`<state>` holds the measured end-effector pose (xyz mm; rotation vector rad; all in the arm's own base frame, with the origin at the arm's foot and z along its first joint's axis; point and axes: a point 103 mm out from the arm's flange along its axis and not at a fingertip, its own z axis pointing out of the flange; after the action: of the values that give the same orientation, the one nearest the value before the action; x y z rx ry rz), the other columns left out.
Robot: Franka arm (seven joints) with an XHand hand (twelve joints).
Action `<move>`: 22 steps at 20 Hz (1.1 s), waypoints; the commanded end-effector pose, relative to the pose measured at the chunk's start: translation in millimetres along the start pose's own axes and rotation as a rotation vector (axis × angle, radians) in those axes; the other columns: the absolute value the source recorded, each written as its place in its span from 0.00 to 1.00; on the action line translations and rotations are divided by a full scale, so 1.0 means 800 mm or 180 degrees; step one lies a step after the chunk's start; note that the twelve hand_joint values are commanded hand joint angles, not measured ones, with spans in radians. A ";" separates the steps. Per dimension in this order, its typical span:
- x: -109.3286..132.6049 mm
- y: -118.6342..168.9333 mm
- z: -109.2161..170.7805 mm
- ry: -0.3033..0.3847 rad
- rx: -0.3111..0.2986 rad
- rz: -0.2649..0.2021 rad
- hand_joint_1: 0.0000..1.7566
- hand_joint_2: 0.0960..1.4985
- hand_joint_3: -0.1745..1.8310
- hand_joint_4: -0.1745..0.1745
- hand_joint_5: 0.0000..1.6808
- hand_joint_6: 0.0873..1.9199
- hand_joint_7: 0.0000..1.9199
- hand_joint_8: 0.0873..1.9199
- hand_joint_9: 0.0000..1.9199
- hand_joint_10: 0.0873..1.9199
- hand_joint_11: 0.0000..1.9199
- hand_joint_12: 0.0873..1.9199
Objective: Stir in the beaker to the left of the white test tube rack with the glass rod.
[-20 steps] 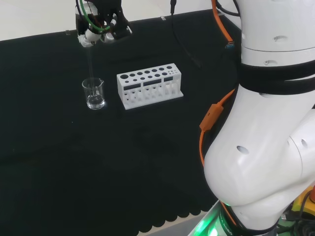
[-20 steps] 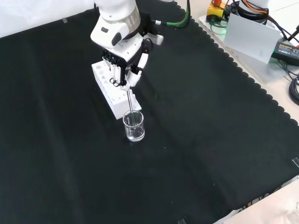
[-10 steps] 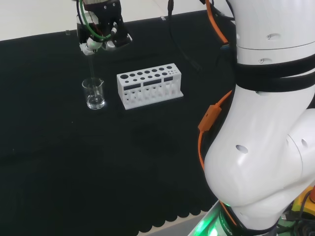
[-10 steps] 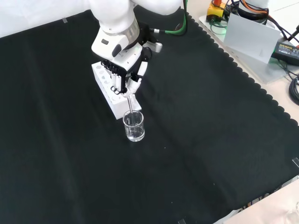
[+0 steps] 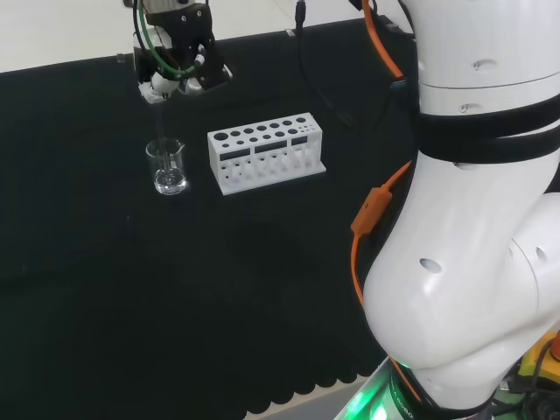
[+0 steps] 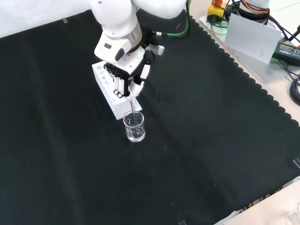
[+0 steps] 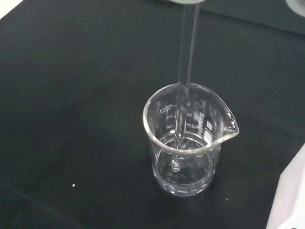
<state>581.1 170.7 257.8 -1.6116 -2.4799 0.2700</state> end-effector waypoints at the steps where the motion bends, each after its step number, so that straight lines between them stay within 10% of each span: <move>1: 0.004 0.008 -0.007 -0.0002 0.0003 -0.0013 0.75 0.70 0.00 0.00 0.74 0.26 0.67 0.27 0.96 0.17 0.86 0.36; 12: -0.020 -0.001 -0.011 -0.0022 -0.0002 0.0033 0.75 0.70 0.00 0.00 0.74 0.27 0.67 0.27 0.96 0.17 0.86 0.36; 22: 0.017 -0.007 -0.010 -0.0025 -0.0011 -0.0087 0.75 0.70 0.00 0.00 0.74 0.27 0.67 0.28 0.96 0.17 0.86 0.36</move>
<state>573.7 170.5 266.2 -1.5955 -2.4956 0.2834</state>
